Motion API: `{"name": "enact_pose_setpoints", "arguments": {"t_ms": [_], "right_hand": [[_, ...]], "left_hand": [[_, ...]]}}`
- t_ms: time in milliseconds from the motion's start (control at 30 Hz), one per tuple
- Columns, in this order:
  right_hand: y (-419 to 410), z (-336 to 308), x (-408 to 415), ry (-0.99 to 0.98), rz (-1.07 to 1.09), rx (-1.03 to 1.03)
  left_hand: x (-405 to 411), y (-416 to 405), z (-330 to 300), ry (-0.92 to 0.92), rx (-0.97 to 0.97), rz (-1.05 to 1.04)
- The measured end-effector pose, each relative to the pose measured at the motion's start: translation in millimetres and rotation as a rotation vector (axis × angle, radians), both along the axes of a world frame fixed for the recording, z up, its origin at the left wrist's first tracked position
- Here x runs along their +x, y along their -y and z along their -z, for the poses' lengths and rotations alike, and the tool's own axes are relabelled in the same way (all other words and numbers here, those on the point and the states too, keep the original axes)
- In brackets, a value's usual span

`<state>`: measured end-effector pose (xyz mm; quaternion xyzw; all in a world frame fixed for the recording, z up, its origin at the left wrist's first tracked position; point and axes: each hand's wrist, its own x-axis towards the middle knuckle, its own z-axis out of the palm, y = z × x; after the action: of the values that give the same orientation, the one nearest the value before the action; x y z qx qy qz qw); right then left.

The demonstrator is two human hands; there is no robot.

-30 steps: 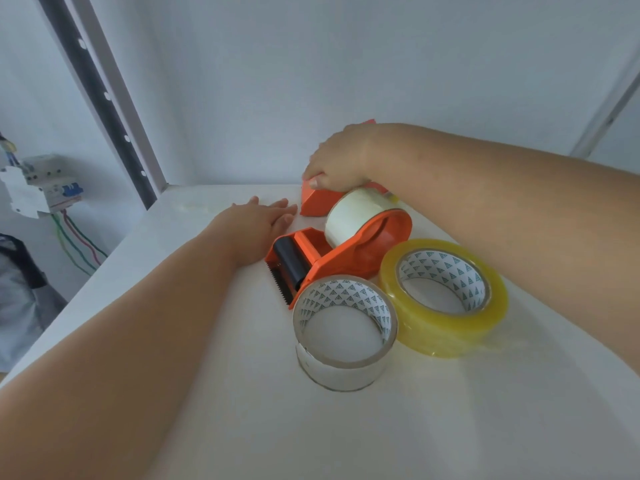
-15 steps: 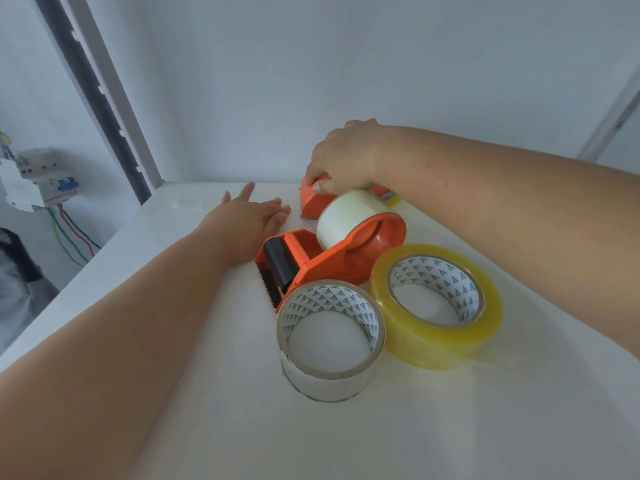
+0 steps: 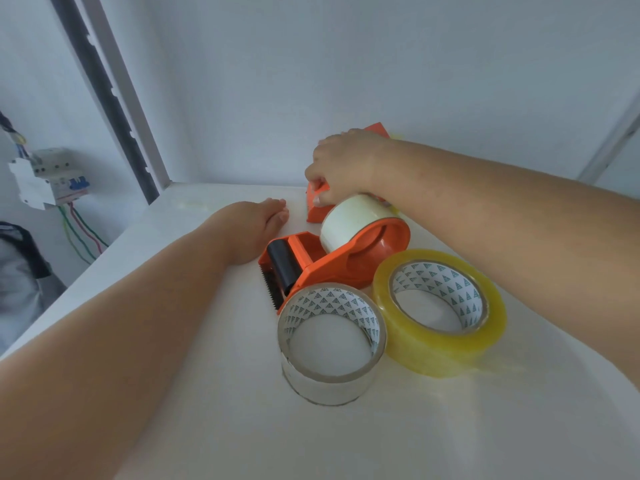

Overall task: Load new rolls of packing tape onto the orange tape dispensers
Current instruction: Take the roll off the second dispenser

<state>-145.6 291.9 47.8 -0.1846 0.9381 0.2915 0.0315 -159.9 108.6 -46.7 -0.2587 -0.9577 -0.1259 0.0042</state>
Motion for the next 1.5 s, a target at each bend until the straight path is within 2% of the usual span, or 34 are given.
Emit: {"name": "enact_pose_setpoints", "arguments": {"t_ms": [167, 267, 500, 667, 867, 1000, 1167, 1233, 1300, 1400, 1433, 1500], "right_hand": [[0, -4, -1, 0.114, 0.045, -0.058], [4, -5, 1, 0.114, 0.039, -0.004], [10, -6, 3, 0.124, 0.163, -0.045], [-7, -8, 7, 0.102, 0.164, -0.114], [-12, -7, 9, 0.121, 0.212, -0.1], [-19, -11, 14, 0.124, 0.232, -0.137], [-19, -5, 9, 0.115, 0.228, -0.092], [-22, -4, 9, 0.105, 0.205, -0.098], [-26, -5, 13, 0.11, 0.179, -0.094], [-27, -3, 16, 0.106, 0.144, -0.02], [-27, -2, 16, 0.108, 0.137, 0.002], [-26, -2, 16, 0.113, 0.138, 0.019]], "left_hand": [[-1, 0, 0, -0.002, 0.012, 0.0], [-6, 5, 5, 0.018, 0.061, 0.0], [-11, 5, 6, 0.01, 0.111, -0.025], [-14, 6, 6, 0.011, 0.162, -0.017], [-14, 7, 6, 0.007, 0.178, 0.001], [-10, -2, -3, -0.039, 0.081, -0.071], [-8, -26, -27, -0.126, -0.202, -0.118], [-9, -37, -34, -0.169, -0.211, -0.112], [-7, -47, -37, -0.093, -0.055, -0.064], [-5, -52, -34, 0.27, 0.227, 0.013], [-4, -51, -30, 0.36, 0.242, 0.014], [-1, -49, -25, 0.424, 0.222, 0.021]]}}
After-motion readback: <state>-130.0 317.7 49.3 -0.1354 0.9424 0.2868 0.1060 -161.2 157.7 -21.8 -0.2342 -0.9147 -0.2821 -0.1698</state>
